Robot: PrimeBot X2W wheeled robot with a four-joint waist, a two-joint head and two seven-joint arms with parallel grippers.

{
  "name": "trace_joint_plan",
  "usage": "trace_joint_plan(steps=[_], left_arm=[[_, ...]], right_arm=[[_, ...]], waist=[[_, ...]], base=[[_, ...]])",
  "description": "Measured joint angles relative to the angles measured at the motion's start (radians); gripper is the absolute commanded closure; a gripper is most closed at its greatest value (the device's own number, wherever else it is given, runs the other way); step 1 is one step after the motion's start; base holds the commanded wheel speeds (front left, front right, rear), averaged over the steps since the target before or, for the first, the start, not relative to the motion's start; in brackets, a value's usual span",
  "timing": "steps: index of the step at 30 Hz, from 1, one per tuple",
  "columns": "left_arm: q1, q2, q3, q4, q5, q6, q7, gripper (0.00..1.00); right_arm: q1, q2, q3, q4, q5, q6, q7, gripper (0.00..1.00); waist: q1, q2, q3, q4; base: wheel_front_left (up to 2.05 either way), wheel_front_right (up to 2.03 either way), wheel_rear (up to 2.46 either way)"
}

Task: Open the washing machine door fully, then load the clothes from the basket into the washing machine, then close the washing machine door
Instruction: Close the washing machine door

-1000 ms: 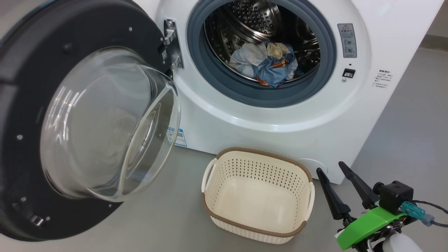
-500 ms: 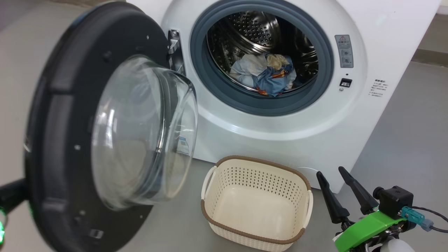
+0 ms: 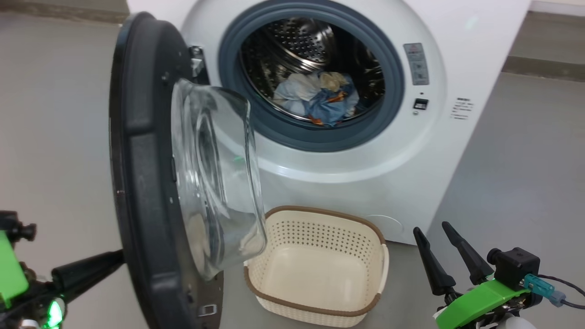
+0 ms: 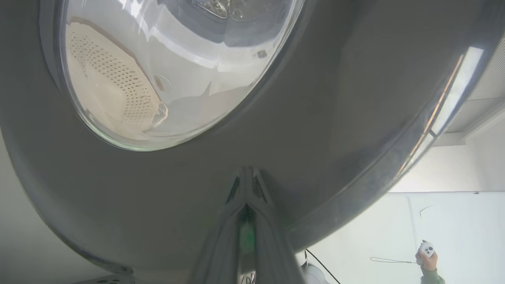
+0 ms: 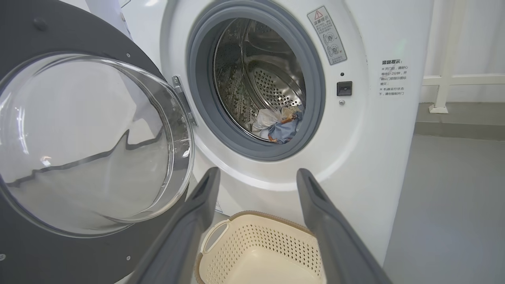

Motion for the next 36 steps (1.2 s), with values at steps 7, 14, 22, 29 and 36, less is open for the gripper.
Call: trace_joint_plan(steps=[7,14,22,29,36], left_arm=[[0.017,-0.039,-0.025,-0.047,-0.015,0.004,-0.001,1.0],[0.018,-0.073,-0.033,-0.062,-0.016,-0.003,-0.017,1.0],[0.018,-0.112,-0.036,-0.073,-0.016,-0.02,-0.05,1.0],[0.01,-0.133,-0.036,-0.072,-0.013,-0.028,-0.086,1.0],[-0.034,-0.149,-0.038,-0.052,-0.004,-0.043,-0.116,1.0]], right_arm=[[0.0,0.005,-0.008,-0.003,0.0,0.0,0.0,0.0],[0.0,0.005,-0.011,-0.008,-0.001,0.0,0.0,0.0],[-0.002,0.0,-0.01,-0.009,-0.001,0.0,0.0,0.0],[-0.006,0.0,-0.008,-0.009,0.0,0.0,0.0,0.0],[-0.01,0.005,-0.011,-0.011,0.0,0.0,0.0,0.0]], waist=[[0.0,0.0,0.006,-0.07],[0.0,0.0,0.012,-0.156],[0.0,0.0,0.023,-0.271],[0.0,0.0,0.033,-0.335],[0.0,0.0,0.049,-0.381]], base=[[0.0,0.0,0.0],[0.0,0.0,0.0],[0.0,0.0,0.0],[0.0,0.0,0.0],[0.0,0.0,0.0]])
